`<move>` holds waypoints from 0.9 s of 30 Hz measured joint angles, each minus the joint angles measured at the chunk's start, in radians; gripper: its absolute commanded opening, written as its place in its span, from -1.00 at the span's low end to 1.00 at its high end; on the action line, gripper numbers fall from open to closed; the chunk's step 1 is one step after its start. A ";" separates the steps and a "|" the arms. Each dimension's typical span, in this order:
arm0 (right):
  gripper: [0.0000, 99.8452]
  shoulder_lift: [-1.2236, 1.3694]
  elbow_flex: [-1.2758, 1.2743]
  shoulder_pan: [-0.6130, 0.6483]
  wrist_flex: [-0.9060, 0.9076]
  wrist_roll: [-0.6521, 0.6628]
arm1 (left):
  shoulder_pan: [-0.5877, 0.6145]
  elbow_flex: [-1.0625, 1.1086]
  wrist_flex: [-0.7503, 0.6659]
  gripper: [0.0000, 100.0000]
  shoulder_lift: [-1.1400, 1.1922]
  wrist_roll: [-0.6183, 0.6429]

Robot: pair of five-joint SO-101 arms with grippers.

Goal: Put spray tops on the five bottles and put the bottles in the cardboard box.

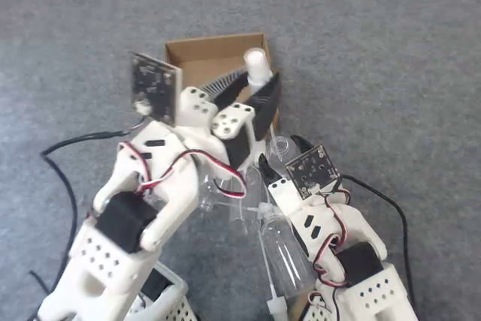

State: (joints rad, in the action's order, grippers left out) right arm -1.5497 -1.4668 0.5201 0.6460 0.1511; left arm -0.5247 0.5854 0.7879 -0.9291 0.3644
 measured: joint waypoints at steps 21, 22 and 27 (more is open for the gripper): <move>-0.95 0.000 -0.018 -0.006 0.000 0.000 | -0.008 0.187 -0.146 -0.98 -0.267 -0.081; -0.95 0.000 -0.018 -0.005 0.000 0.000 | -0.008 0.209 -0.170 -0.98 -0.278 -0.084; -0.95 0.000 -0.018 -0.003 0.000 0.000 | -0.008 0.305 -0.262 -0.98 -0.287 -0.098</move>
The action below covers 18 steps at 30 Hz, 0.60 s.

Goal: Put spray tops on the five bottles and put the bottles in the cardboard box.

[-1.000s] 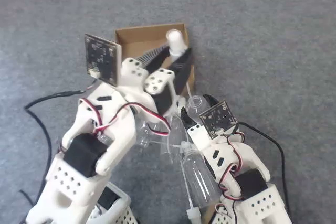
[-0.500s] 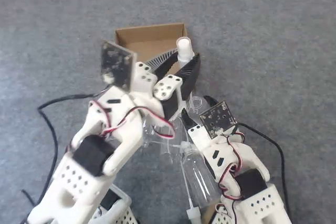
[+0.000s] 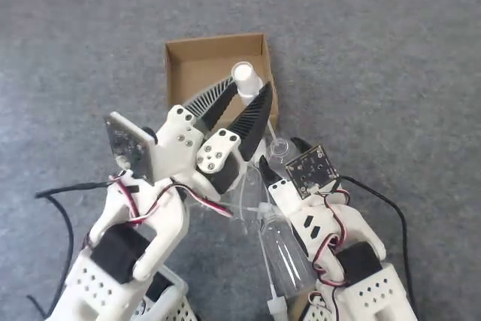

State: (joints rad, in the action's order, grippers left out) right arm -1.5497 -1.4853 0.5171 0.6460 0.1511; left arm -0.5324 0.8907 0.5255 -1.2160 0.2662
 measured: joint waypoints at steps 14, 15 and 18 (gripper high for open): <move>-0.95 0.000 0.000 0.000 0.000 0.000 | 0.000 0.061 -0.015 -0.98 -0.005 -0.002; -0.95 0.000 0.000 0.000 0.000 0.000 | 0.000 0.061 -0.015 -0.98 -0.005 -0.002; -0.95 0.000 0.000 0.002 0.000 0.000 | 0.000 0.078 -0.015 -0.98 -0.005 -0.002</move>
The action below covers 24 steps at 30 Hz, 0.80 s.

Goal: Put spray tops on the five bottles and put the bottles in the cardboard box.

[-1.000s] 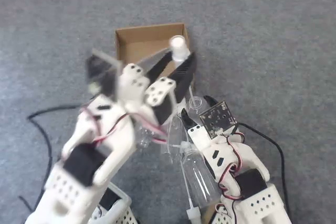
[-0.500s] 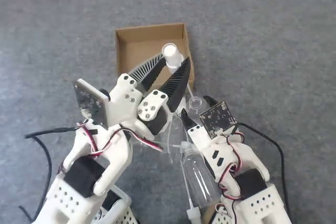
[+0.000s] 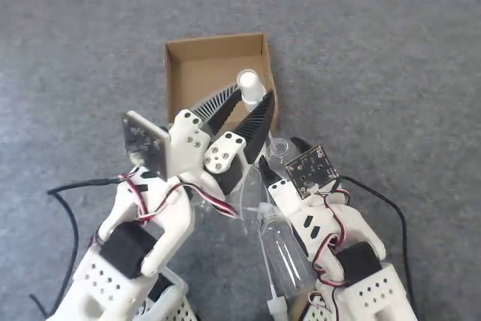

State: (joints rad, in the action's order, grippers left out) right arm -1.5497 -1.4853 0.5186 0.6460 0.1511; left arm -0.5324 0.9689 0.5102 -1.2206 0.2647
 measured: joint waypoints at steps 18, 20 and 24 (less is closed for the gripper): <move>-0.95 0.000 0.000 0.000 0.000 0.000 | -0.080 0.071 0.000 -0.98 0.000 -0.044; -0.95 0.000 0.000 0.000 0.000 0.000 | -0.077 0.074 0.000 -0.98 0.000 -0.044; -0.95 0.000 0.000 -0.029 0.000 0.000 | -0.078 0.123 0.000 -0.98 0.000 -0.041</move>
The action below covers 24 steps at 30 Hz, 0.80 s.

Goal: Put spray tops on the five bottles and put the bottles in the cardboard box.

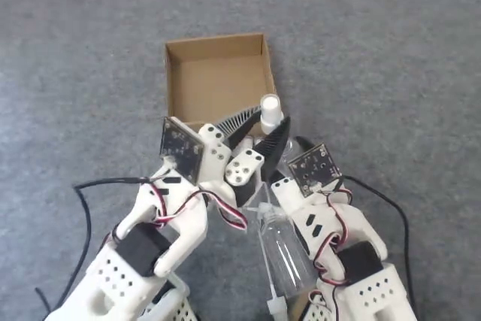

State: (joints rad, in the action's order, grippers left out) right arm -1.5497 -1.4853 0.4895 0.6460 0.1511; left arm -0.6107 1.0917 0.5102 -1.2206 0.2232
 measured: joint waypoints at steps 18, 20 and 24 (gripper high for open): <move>-0.94 0.000 0.000 -0.014 0.000 0.000 | -0.003 0.135 -0.141 -0.97 0.000 -0.005; -0.94 0.000 0.000 -0.014 0.000 0.000 | -0.003 0.161 -0.183 -0.97 0.000 -0.005; -0.94 -0.032 0.000 -0.014 0.000 0.000 | -0.003 0.196 -0.232 -0.97 0.000 -0.005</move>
State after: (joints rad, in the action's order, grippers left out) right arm -1.5819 -1.4853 0.4757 0.6460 0.1511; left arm -0.6137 1.2881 0.2785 -1.2206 0.2186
